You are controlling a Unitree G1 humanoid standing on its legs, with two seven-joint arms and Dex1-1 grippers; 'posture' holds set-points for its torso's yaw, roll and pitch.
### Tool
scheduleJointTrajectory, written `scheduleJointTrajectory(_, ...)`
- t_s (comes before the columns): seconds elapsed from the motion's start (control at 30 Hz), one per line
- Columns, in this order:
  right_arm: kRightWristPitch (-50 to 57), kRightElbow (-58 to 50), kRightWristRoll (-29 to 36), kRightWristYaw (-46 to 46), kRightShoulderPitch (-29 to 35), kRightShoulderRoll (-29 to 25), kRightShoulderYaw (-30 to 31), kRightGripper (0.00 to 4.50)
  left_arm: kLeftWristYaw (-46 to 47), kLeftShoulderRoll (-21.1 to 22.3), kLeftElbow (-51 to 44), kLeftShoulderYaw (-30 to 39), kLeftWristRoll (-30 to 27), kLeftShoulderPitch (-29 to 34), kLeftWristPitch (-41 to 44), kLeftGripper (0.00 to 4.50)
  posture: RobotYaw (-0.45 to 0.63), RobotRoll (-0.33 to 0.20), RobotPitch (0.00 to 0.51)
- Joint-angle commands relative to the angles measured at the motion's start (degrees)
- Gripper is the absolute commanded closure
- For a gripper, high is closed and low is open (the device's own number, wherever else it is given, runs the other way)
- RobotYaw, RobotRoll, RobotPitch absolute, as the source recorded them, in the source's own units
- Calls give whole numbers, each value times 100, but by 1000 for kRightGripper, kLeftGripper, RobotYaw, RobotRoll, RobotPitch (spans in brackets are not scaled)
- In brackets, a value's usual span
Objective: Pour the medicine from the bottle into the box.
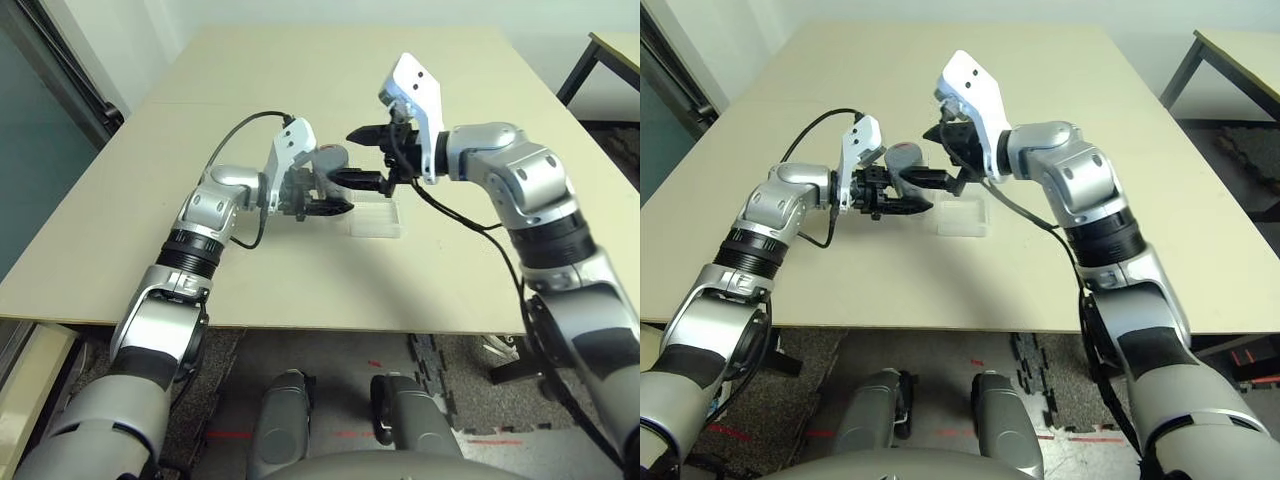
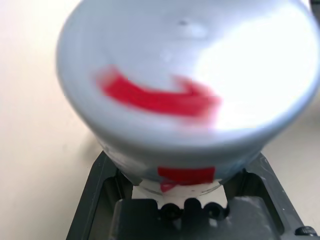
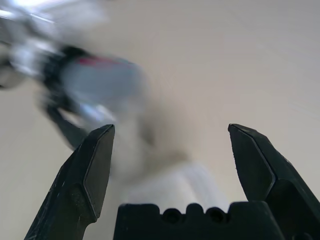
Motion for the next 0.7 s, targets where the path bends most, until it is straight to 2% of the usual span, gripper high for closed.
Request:
scheduleJointTrajectory(0.03, 178, -195, 133, -30, 58, -122, -224, 0, -58, 29, -70, 30, 3, 26, 1, 1951, 52, 0, 89)
scheduleJointTrajectory(0.23, 254, -310, 177, -2, 181, -342, -318, 0, -44, 34, -33, 48, 6, -5, 3, 1951, 52, 0, 89)
scheduleJointTrajectory(0.47, 921, -1001, 705, -67, 267, 63, -228, 0, -52, -17, 103, 35, 28, -114, -61, 1951, 40, 0, 78)
scheduleJointTrajectory(0.7, 945, -936, 757, -54, 66, 351, 5, 0, -70, -78, 105, 0, 42, -155, -85, 1951, 47, 0, 75)
